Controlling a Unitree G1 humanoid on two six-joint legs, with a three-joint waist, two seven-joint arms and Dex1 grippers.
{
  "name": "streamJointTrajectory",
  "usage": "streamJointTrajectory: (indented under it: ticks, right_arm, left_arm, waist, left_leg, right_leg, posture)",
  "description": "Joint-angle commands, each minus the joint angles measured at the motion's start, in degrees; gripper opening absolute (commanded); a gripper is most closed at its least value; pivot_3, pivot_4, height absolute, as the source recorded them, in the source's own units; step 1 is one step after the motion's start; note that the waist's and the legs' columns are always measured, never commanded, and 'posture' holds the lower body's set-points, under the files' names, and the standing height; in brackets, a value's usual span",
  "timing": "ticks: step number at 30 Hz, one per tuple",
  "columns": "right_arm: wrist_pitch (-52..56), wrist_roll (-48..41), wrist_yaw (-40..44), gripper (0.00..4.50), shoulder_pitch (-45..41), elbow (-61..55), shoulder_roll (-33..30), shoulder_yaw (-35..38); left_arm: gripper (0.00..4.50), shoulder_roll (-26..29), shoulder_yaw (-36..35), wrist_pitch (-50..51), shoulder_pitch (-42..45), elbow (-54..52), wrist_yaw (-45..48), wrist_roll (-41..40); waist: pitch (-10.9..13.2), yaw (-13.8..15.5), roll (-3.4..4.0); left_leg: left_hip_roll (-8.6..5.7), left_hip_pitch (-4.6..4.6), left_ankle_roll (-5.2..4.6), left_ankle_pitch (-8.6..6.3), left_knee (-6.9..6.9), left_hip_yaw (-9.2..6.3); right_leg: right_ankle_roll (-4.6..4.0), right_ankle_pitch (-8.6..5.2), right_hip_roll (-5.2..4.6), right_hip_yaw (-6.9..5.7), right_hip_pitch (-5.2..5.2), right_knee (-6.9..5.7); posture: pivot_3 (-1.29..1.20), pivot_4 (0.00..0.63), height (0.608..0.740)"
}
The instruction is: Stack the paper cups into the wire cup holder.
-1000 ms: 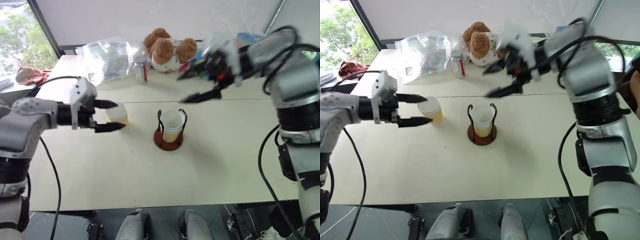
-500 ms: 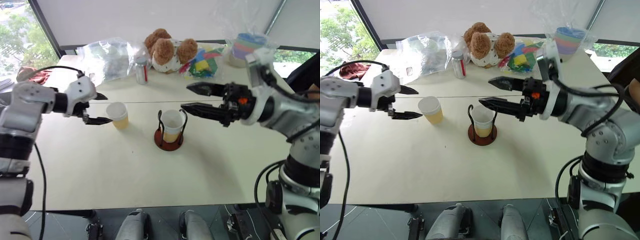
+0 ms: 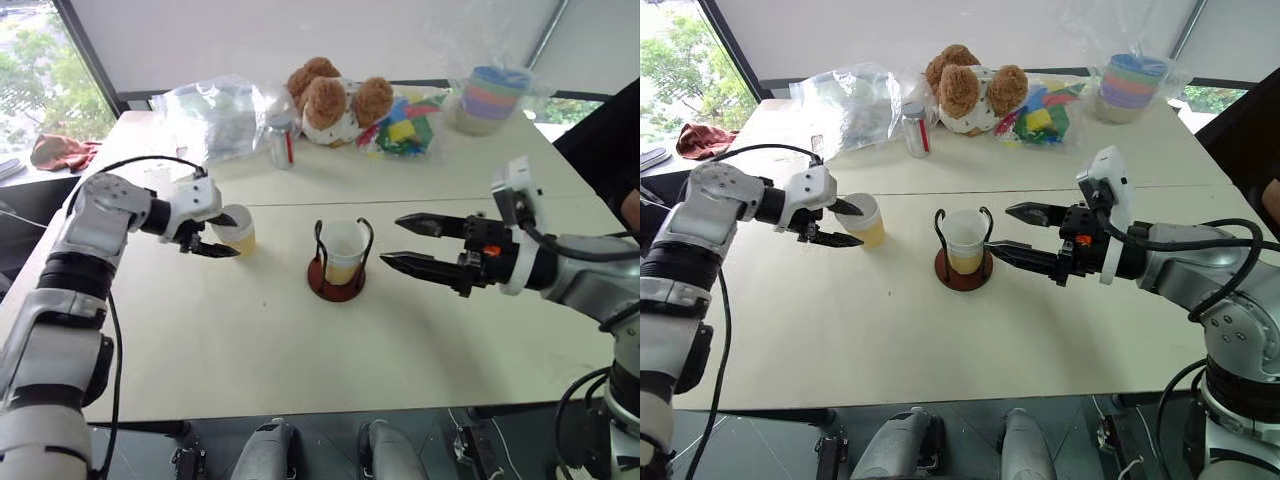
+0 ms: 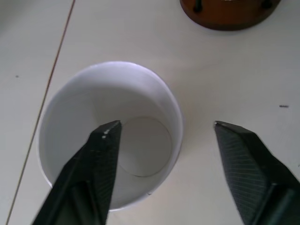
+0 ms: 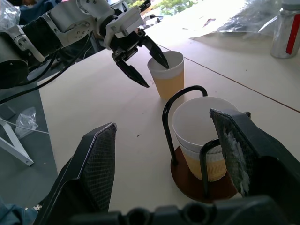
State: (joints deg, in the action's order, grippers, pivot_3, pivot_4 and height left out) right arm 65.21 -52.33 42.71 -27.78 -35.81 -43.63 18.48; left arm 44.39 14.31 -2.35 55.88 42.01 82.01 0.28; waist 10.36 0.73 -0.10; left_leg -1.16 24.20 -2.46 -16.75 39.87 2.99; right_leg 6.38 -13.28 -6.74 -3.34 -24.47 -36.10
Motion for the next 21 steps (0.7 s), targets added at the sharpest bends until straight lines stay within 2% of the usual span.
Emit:
streamJointTrajectory:
  ticks: [1,3,4,9,12,17,21]
  right_arm:
    - [-1.72,-2.02,-1.25,3.46,0.51,-1.59,-1.34,1.84]
    - [-2.03,-2.75,-1.87,3.46,1.04,-1.78,-1.8,1.88]
    - [-2.22,-3.1,-2.16,3.46,1.23,-1.82,-2.01,1.84]
    - [-2.23,-4.86,-4.07,3.46,3.93,-1.01,-4.06,4.56]
    - [-2.12,-2.08,-2.8,3.46,8.46,-1.15,-9.62,6.59]
    - [-4.71,-0.99,-1.54,3.46,11.19,1.99,-13.56,10.24]
    - [-5.03,-1.97,-2.15,3.46,13.04,0.84,-13.84,12.46]
  left_arm:
    - [1.11,-0.24,-0.28,-3.35,2.99,2.55,-0.04,1.71]
    - [0.11,-0.71,-0.12,-4.67,3.63,4.03,-0.08,2.37]
    - [0.04,-0.91,-0.16,-5.2,3.9,4.64,-0.07,2.64]
    - [0.04,-3.31,-2.57,-2.53,9.27,5.9,1.1,0.43]
    - [0.04,-5.02,-1.6,2.34,17.43,2.23,8.34,-3.68]
    - [0.04,-5.46,9.24,9.11,29.36,0.0,10.49,-18.62]
    - [0.04,-5.13,18.49,10.8,33.48,-1.8,10.49,-30.32]
  waist:
    - [0.0,0.04,-0.01]
    - [0.0,0.07,-0.01]
    - [0.0,0.05,-0.01]
    - [0.02,0.12,-0.07]
    - [0.07,0.5,-0.14]
    - [0.06,0.03,-0.14]
    - [0.03,-0.3,-0.07]
  left_leg:
    - [0.0,0.02,0.0,0.0,0.0,-0.02]
    - [0.0,0.04,-0.01,-0.01,0.02,-0.02]
    - [-0.01,0.05,-0.02,-0.01,0.04,-0.02]
    - [-0.01,0.09,-0.05,-0.03,0.08,-0.07]
    - [-0.01,0.19,-0.07,-0.04,0.15,-0.14]
    - [-0.03,0.25,-0.24,-0.14,0.17,-0.12]
    - [-0.01,0.12,-0.27,-0.16,0.13,-0.07]
  right_leg:
    - [0.0,0.0,0.0,-0.01,0.0,0.01]
    - [0.0,0.0,-0.01,-0.01,0.0,0.01]
    - [0.0,0.0,-0.01,-0.02,0.0,0.01]
    - [0.0,0.0,-0.02,-0.04,0.01,0.0]
    - [0.01,0.0,-0.02,-0.1,0.0,0.03]
    - [0.01,0.0,-0.03,-0.06,0.0,0.14]
    - [0.05,-0.03,-0.03,0.02,0.0,0.09]
  posture:
    - [0.0,0.15,0.74]
    - [0.0,0.15,0.74]
    - [0.0,0.15,0.74]
    - [0.0,0.15,0.74]
    - [0.0,0.15,0.74]
    - [0.0,0.15,0.74]
    - [0.0,0.15,0.74]
